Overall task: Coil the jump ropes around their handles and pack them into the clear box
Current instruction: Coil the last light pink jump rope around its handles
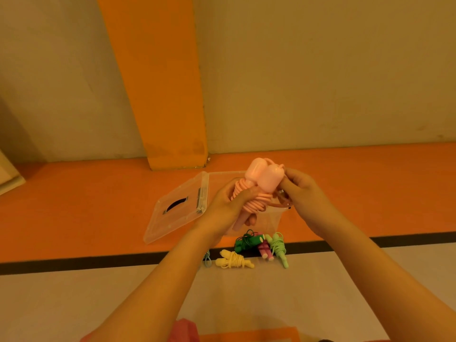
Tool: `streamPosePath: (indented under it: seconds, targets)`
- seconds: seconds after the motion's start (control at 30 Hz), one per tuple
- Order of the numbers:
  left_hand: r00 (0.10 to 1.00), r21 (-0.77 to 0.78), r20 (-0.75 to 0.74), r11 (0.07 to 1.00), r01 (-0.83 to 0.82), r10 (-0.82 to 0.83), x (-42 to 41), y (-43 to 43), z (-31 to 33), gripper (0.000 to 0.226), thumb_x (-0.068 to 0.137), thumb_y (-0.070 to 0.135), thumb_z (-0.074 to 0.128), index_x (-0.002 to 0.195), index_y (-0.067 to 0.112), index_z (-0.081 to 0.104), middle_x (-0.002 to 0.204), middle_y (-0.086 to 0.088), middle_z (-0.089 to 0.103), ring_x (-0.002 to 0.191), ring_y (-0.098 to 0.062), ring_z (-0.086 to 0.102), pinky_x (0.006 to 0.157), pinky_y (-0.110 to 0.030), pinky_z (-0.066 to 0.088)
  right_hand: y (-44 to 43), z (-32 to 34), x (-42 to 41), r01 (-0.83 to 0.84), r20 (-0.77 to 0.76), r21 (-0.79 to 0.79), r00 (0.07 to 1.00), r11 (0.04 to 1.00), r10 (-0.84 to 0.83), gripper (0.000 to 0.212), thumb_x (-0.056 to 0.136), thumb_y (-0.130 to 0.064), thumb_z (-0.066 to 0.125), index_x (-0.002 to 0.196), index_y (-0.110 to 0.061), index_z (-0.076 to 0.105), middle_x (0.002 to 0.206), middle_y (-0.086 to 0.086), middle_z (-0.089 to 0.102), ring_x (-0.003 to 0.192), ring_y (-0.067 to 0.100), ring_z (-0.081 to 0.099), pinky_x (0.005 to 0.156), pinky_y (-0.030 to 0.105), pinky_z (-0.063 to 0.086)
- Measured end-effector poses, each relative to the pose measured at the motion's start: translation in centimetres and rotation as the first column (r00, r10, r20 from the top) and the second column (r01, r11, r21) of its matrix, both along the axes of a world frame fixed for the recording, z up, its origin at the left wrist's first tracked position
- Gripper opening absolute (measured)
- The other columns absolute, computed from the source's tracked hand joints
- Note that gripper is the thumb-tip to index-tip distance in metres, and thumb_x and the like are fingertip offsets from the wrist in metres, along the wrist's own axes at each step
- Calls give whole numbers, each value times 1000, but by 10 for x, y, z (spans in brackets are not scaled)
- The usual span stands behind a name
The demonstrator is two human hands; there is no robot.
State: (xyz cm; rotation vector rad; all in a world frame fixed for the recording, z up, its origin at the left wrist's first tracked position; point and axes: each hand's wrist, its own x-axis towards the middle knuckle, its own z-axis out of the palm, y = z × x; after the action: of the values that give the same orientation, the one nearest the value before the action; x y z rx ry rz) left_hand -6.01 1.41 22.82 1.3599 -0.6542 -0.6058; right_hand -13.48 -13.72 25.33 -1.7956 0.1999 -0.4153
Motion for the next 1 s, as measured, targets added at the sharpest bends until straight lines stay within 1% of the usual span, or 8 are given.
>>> streamPosePath:
  seconds: [0.07,0.17,0.3,0.4,0.5,0.6,0.77,1.0]
  targets:
    - [1000,-14,-12,1000,-27,26,0,-2,0,17,94,23,53,108,14,56,73,-8,67,48,-18,51,50,-29,44,-2,0,2,-25,-19,77,999,997,26,35,100,-25,42,104,4,59,77,8,58,65,13,50,60,24,42]
    - [998,-36,-29,998,-55,54,0,-6,-1,11,95,20,53,105,16,57,72,-11,65,44,-16,49,47,-27,41,-5,1,3,-43,-28,148,998,988,47,33,99,-27,43,108,-2,62,85,5,64,75,15,57,73,36,45]
    - [996,-68,-71,996,-62,57,1,-10,-1,14,95,19,53,108,13,56,74,-17,61,39,-13,46,44,-25,37,-11,2,6,-38,-41,110,998,993,43,30,98,-25,44,105,-3,62,76,-3,65,67,7,59,70,33,44]
    - [994,-72,-110,997,-37,29,4,-12,-2,16,95,23,53,107,14,56,75,-15,62,41,-15,46,44,-24,37,-14,5,8,-33,-34,29,999,999,34,26,98,-20,45,104,-2,61,76,-1,63,62,1,58,60,19,46]
    - [991,-49,-128,999,21,-27,12,-9,-3,27,88,32,56,107,13,55,78,-15,63,45,-17,48,44,-25,38,-19,5,8,-35,-10,-69,999,997,34,19,95,-17,51,98,-3,63,78,7,64,67,10,57,61,22,44]
    - [980,-33,-148,991,130,-133,16,-7,-5,41,88,39,56,113,7,51,80,-13,63,48,-16,48,45,-24,40,-20,3,8,-78,6,13,997,997,77,15,92,-12,55,98,-4,67,80,6,67,70,11,61,60,16,47]
    - [968,-45,-172,983,175,-181,16,-9,-3,45,88,42,55,115,7,47,80,-10,63,49,-14,49,46,-23,41,-18,4,13,-34,40,231,999,972,25,15,86,-3,60,100,-6,64,79,5,67,70,13,62,62,19,52]
    - [972,-34,-182,989,144,-147,14,-9,-2,42,89,39,53,114,6,47,77,-9,63,47,-14,49,46,-24,36,-17,4,14,-32,57,260,998,965,18,15,84,0,60,96,-10,63,80,5,67,74,19,60,61,19,50]
